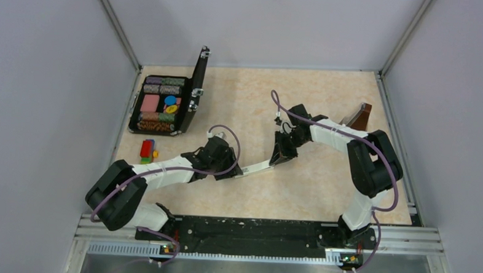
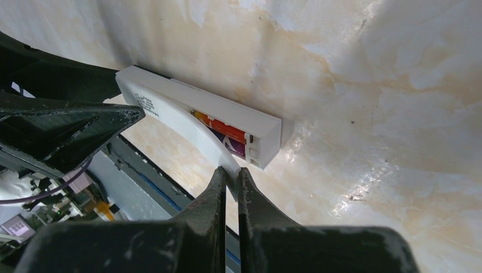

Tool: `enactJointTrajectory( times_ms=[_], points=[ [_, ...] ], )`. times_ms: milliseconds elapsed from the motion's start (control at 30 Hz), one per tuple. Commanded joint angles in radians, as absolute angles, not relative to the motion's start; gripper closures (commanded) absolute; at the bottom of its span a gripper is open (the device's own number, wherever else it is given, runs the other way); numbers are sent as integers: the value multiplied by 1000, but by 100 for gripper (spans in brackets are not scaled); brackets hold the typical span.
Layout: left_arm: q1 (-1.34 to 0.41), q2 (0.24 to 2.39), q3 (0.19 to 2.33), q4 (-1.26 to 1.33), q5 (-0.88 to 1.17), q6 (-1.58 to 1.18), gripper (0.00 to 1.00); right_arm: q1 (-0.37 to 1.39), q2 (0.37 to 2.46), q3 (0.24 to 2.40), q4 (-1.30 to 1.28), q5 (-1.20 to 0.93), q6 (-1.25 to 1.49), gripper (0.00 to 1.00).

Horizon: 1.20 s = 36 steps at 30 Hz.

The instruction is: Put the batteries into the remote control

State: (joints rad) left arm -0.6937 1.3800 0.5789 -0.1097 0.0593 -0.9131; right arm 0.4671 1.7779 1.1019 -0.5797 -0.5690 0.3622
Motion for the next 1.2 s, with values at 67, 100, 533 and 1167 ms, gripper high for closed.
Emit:
enactJointTrajectory(
  times_ms=[67, 100, 533, 1167],
  points=[
    [-692, 1450, 562, -250, -14, -880, 49, 454, 1779, 1128, -603, -410, 335, 96],
    [-692, 1455, 562, -253, -14, -881, 50, 455, 1777, 1130, -605, -400, 337, 94],
    [-693, 1475, 563, -259, -14, -891, 59, 455, 1751, 1147, -647, -315, 318, 68],
    [-693, 1208, 452, 22, 48, -895, 38, 464, 1727, 1053, -559, -304, 350, 67]
  ],
)
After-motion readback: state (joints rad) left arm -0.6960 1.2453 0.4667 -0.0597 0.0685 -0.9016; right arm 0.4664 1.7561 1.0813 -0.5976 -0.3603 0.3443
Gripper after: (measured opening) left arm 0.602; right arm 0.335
